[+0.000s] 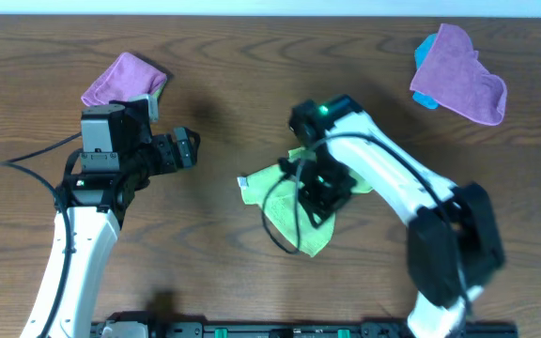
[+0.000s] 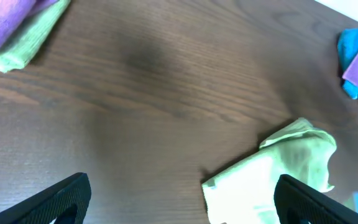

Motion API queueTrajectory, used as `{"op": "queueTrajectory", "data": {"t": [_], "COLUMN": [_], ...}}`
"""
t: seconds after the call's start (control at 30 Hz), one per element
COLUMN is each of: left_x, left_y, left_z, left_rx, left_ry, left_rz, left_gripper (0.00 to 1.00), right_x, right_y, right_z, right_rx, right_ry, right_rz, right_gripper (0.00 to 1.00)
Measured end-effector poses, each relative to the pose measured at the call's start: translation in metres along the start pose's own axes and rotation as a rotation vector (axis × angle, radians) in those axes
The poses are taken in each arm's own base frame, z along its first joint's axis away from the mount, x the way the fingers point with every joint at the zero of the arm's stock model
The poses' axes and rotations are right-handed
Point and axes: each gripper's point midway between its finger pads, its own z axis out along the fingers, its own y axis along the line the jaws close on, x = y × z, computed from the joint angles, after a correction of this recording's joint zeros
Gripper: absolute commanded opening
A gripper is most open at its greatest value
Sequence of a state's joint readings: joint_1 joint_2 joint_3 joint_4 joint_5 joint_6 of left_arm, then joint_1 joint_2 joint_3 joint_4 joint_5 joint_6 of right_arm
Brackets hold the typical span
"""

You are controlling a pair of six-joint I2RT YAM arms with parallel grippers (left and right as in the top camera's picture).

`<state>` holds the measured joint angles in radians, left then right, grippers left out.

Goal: Fold the cloth

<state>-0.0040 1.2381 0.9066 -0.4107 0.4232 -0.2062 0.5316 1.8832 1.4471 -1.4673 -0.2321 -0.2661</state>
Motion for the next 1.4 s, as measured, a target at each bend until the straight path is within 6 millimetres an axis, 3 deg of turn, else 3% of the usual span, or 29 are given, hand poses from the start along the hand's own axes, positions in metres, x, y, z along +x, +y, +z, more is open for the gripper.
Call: {"op": "queueTrajectory", "data": {"t": [0.1,0.23,0.37,0.57,0.77,1.0,1.17,1.4], "left_x": [0.001,0.009,0.035,0.076,0.104,0.135,0.142,0.147], "left_y": [-0.005,-0.017,-0.035,-0.062,-0.065,-0.055,-0.068,-0.075], "left_z": [0.000,0.007,0.026,0.034,0.047,0.082,0.102,0.106], "left_rx": [0.030,0.097,0.154,0.188,0.170,0.190,0.302,0.350], "left_ry": [0.007,0.053,0.166,0.306,0.415,0.554,0.588,0.618], "left_rz": [0.000,-0.002,0.020,0.096,0.112,0.044,-0.025,-0.081], "left_gripper": [0.96,0.95,0.95,0.96,0.95,0.95,0.95,0.95], "right_x": [0.015,0.018,0.017,0.033,0.043,0.047,0.049,0.052], "right_y": [-0.009,-0.022,-0.042,-0.065,-0.078,-0.074,-0.072,-0.072], "right_z": [-0.015,-0.045,-0.077,-0.101,-0.104,-0.100,-0.100,-0.104], "right_rx": [0.036,0.062,0.044,0.034,0.024,0.003,0.003,0.009], "right_ry": [-0.089,-0.274,-0.467,-0.582,-0.598,-0.577,-0.578,-0.594], "right_rz": [0.055,0.124,0.203,0.305,0.364,0.370,0.369,0.369], "right_gripper": [0.44,0.45,0.45,0.45,0.43,0.42,0.42,0.42]}}
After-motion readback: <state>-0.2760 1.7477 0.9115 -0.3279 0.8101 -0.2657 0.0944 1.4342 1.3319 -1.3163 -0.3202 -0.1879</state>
